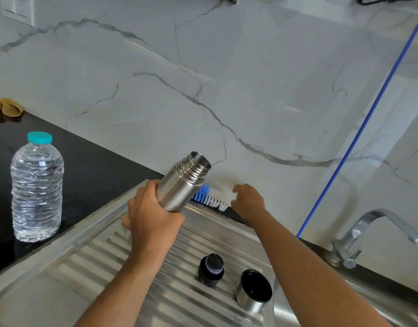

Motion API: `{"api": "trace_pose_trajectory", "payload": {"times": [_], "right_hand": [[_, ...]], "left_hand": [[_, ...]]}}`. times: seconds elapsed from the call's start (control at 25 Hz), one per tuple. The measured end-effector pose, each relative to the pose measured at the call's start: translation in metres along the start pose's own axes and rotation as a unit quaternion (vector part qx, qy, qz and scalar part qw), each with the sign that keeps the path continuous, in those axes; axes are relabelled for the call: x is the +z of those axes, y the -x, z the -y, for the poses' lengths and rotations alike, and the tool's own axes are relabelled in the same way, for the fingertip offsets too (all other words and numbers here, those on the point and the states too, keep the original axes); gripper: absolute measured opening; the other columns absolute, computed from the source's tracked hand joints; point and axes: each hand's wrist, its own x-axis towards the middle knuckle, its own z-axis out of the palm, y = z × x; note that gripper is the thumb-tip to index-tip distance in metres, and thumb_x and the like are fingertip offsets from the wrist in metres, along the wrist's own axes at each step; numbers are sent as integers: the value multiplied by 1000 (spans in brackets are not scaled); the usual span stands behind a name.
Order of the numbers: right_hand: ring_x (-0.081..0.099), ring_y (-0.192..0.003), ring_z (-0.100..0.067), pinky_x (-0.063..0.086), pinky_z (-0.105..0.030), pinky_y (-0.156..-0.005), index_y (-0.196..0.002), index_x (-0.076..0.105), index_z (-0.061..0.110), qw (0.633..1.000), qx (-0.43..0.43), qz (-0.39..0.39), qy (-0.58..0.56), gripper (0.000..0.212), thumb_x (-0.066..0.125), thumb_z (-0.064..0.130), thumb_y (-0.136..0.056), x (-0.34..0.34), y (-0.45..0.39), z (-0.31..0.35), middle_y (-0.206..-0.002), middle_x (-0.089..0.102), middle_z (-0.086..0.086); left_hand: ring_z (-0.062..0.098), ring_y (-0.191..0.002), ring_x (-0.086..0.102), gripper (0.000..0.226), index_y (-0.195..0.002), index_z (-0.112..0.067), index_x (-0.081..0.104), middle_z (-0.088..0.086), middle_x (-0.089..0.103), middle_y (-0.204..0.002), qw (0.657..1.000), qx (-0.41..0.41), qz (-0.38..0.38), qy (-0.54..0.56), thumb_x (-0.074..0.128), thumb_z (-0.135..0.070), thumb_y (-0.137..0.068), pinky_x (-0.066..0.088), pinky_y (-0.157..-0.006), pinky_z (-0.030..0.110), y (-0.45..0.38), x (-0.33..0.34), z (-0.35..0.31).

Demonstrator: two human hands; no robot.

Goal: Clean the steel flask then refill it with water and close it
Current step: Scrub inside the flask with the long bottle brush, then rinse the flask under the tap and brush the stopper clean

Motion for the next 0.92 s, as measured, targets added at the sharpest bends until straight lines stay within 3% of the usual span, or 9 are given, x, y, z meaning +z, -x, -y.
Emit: {"api": "trace_pose_trajectory", "payload": {"times": [0.08, 0.16, 0.28, 0.36, 0.44, 0.52, 0.72, 0.84, 0.92], "right_hand": [[58, -119, -25, 48, -32, -98, -134, 61, 16, 993, -66, -59, -83, 44, 64, 10, -91, -32, 18, 15, -130, 60, -7], [61, -115, -17, 48, -26, -95, -132, 64, 18, 970, -133, -61, -195, 45, 69, 9, -88, -63, 49, 30, -128, 65, -2], [61, -120, -7, 50, -30, -103, -141, 57, 26, 909, -162, 102, -371, 61, 80, 21, -84, -96, 105, 48, -132, 65, 9], [62, -120, -5, 52, -34, -104, -140, 55, 30, 873, -150, 134, -445, 67, 85, 33, -81, -104, 135, 54, -131, 66, 12], [66, -117, -7, 54, -39, -105, -135, 59, 29, 854, -128, 96, -495, 64, 88, 39, -78, -111, 159, 54, -127, 70, 11], [69, -114, -9, 55, -41, -103, -129, 62, 27, 843, -116, 57, -522, 57, 88, 36, -79, -115, 177, 50, -121, 73, 8], [70, -103, -7, 56, -29, -93, -123, 62, 20, 836, -83, -43, -540, 52, 89, 23, -78, -133, 241, 21, -109, 75, 6], [72, -98, -18, 60, -37, -88, -119, 62, 15, 817, -83, -107, -560, 52, 89, 15, -74, -134, 278, -8, -105, 75, -4], [72, -95, -25, 60, -43, -86, -118, 62, 13, 808, -69, -136, -569, 51, 87, 13, -73, -131, 298, -34, -104, 74, -10]], "left_hand": [[21, -90, 58, 67, -98, -44, 46, -17, 53, -92, 1000, -3, 2, 5, 87, -14, -54, 52, -85, 59, -1, -1, -3], [21, -92, 58, 65, -98, -43, 48, -17, 53, -93, 1000, -2, 6, 12, 89, -19, -54, 51, -86, 59, 1, -2, -7], [20, -93, 60, 61, -99, -41, 52, -16, 58, -93, 999, 3, 24, 30, 89, -27, -53, 53, -85, 57, 7, -2, -15], [17, -92, 62, 59, -103, -41, 57, -16, 62, -92, 998, 23, 42, 37, 87, -33, -54, 54, -80, 48, 16, -2, -27], [6, -84, 63, 52, -101, -39, 61, -15, 65, -86, 995, 62, 64, 38, 89, -33, -58, 47, -70, 33, 31, -2, -46], [-1, -77, 63, 47, -98, -38, 63, -16, 67, -79, 991, 81, 85, 66, 92, -34, -61, 43, -64, 27, 45, -2, -61], [-6, -80, 65, 53, -99, -53, 57, -29, 67, -86, 973, 122, 169, 98, 88, -58, -56, 56, -78, 44, 89, -1, -93], [0, -91, 67, 62, -113, -46, 62, -23, 70, -94, 943, 194, 237, 133, 83, -68, -59, 56, -81, 32, 115, 3, -101], [4, -101, 65, 56, -125, -50, 57, -23, 67, -106, 909, 249, 294, 160, 70, -73, -76, 50, -86, 19, 135, 10, -95]]}}
